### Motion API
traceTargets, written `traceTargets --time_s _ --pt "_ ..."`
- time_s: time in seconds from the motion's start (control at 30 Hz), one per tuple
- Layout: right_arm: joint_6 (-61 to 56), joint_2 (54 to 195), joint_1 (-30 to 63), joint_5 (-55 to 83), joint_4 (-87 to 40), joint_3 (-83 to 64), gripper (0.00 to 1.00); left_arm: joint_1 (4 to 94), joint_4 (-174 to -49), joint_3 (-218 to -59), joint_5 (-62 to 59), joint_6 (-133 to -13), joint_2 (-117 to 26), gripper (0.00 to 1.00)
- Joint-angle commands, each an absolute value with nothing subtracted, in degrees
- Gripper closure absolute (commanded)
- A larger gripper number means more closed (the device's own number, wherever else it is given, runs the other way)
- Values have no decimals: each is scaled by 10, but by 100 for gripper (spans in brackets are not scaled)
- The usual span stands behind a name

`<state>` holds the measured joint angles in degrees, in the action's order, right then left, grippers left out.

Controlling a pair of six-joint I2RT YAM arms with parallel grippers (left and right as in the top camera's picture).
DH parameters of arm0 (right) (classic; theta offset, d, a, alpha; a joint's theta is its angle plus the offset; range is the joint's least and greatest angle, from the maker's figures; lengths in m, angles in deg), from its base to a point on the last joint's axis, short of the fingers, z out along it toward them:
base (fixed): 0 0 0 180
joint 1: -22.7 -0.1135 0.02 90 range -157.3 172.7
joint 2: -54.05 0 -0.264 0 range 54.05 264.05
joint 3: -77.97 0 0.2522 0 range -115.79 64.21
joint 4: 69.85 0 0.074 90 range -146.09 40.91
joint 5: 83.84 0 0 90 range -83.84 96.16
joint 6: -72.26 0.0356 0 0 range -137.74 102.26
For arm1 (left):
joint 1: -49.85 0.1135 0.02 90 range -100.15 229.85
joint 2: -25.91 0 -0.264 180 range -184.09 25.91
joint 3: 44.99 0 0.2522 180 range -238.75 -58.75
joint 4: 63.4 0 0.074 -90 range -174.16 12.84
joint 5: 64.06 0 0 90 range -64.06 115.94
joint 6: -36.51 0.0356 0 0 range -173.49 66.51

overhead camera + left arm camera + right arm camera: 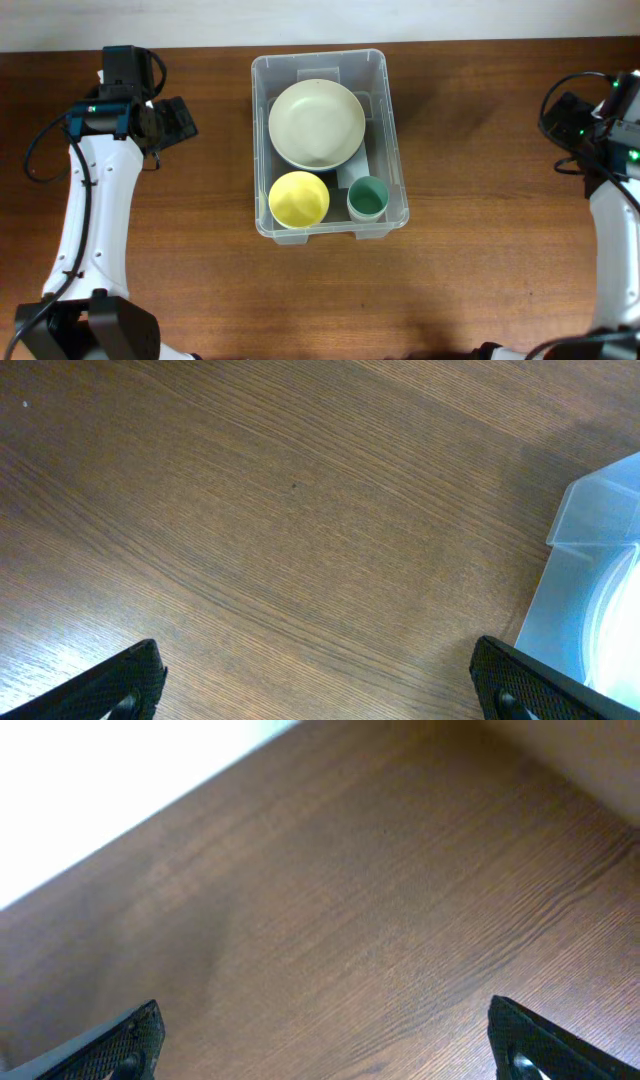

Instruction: Pack container

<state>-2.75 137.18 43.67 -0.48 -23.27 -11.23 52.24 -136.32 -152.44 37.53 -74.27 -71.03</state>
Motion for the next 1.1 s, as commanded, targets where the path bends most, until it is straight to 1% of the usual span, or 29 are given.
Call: traceTargets --time_s 0.0,0.1,0.33,0.43,0.7,0.8,0.97,1.07 --pt "-27 1312 436 -10 -233 -118 1 524 -1364 -1536 377 -742 -689 1" --pt "-27 1264 428 -10 -233 -118 1 524 -1364 -1536 377 -742 -689 1" --pt "-27 1143 354 -13 -233 -118 1 524 -1364 -1536 377 -742 -689 1" --pt "-27 1094 331 -42 -233 -118 1 524 -1364 -1536 377 -742 -689 1" --pt "-27 945 265 -33 -227 -118 1 524 -1364 -1536 377 -742 -689 1" --pt "-27 895 240 -33 -194 -118 1 524 -1364 -1536 377 -742 -689 1" --pt "-26 800 188 -33 -100 -115 1 524 -1364 -1536 377 -742 -689 1" --pt "-23 747 170 -33 -73 -97 1 524 -1364 -1536 377 -742 -689 1"
